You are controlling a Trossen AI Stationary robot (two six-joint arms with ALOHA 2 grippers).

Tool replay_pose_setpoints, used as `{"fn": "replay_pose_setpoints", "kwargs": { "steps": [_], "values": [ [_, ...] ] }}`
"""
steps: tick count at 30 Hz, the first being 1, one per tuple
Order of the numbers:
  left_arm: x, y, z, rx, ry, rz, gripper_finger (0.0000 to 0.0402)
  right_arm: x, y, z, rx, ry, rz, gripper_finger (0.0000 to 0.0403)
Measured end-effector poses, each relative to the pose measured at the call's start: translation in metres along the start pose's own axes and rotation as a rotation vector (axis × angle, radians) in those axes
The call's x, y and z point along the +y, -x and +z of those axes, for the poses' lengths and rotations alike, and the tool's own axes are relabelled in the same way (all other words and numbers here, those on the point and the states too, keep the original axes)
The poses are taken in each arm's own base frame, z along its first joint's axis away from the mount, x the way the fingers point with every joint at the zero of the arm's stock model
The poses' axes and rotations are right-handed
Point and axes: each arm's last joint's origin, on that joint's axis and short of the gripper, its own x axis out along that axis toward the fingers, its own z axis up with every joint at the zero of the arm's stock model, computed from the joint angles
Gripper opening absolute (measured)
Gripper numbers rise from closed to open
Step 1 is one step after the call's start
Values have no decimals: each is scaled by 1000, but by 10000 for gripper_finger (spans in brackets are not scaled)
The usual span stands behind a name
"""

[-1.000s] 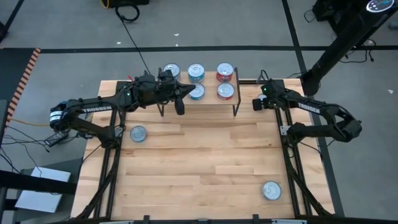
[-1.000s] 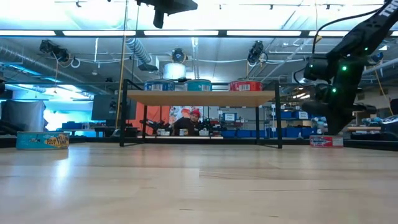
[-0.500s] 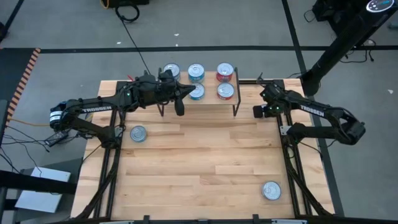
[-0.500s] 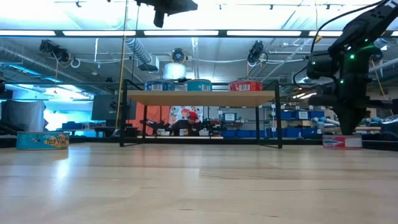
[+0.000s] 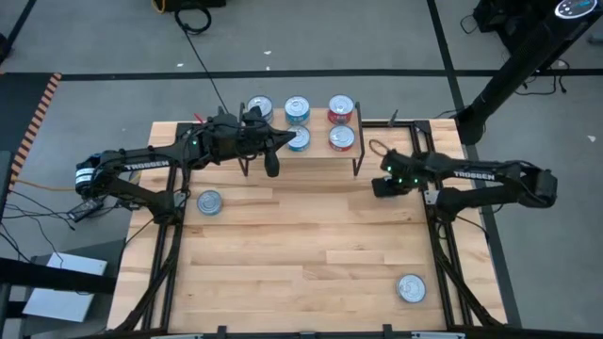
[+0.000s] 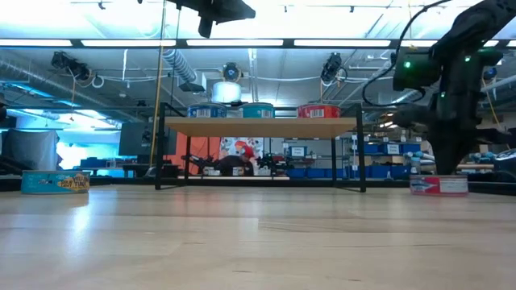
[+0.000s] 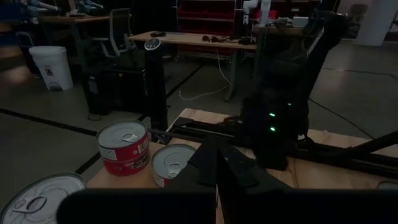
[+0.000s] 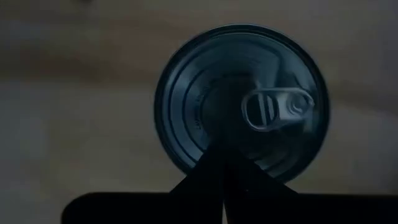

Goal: Stack canned seafood by type on shelf
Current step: Stack the red tuna can on top of the other red tuna can on the shelf

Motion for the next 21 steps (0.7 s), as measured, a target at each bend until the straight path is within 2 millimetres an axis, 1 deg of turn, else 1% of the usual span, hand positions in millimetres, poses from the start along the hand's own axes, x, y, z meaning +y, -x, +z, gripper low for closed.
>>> {"fn": "replay_pose_setpoints", "kwargs": {
  "steps": [3,10,16,21],
  "values": [
    [0,0,0,0,0,-1,2,13,-1,-14,39,35,58,1],
    [0,0,-3,34,-23,-1,2,41,-8,-42,57,147,184,2],
    [0,0,-5,52,-25,-1,2,66,-20,-62,87,259,296,2],
    [0,0,-5,51,-26,-1,2,83,-25,-73,45,377,403,7]
  ]
}}
